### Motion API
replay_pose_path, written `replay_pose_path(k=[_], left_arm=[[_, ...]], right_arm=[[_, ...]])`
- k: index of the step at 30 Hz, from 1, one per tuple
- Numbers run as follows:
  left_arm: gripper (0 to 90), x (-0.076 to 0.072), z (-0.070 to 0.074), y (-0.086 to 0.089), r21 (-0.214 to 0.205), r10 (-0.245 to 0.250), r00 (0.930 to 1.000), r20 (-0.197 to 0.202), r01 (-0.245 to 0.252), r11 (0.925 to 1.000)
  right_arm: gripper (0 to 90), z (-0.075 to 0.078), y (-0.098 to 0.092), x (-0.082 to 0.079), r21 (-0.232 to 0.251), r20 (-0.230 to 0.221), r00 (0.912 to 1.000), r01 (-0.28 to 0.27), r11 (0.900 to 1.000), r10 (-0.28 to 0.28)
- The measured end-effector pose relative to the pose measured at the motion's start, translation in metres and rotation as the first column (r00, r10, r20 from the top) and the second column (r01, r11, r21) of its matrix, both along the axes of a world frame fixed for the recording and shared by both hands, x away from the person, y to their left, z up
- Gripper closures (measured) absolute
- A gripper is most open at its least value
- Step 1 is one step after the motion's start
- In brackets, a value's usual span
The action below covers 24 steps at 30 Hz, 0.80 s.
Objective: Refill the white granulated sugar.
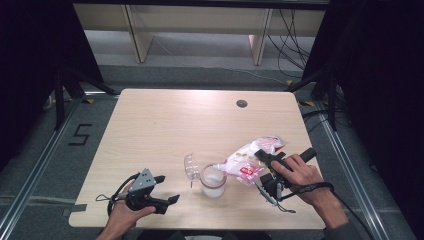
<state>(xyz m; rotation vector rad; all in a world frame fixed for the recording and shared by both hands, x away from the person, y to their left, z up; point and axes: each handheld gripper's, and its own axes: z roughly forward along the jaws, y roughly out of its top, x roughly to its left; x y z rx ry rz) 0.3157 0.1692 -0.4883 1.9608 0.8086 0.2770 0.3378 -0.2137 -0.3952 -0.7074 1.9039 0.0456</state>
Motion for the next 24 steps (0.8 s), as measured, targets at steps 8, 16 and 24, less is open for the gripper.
replay_pose_path(k=[8,16,24], left_arm=[[15.5,-0.001,0.0,-0.001,0.0,0.0,1.0,-0.004,0.0,1.0],[15.5,-0.001,0.001,0.0,0.0,-0.003,1.0,0.0,0.003,1.0],[15.5,-0.001,0.001,0.0,-0.001,-0.004,1.0,0.002,0.004,1.0]], right_arm=[[88.1,-0.01,-0.007,0.009,0.147,-0.047,0.9986,0.031,0.9887,-0.024],[88.3,-0.021,-0.012,0.018,0.236,-0.111,0.9929,0.068,0.9695,-0.042],[88.4,-0.03,-0.023,0.026,0.363,-0.218,0.9733,0.15,0.9198,-0.072]])
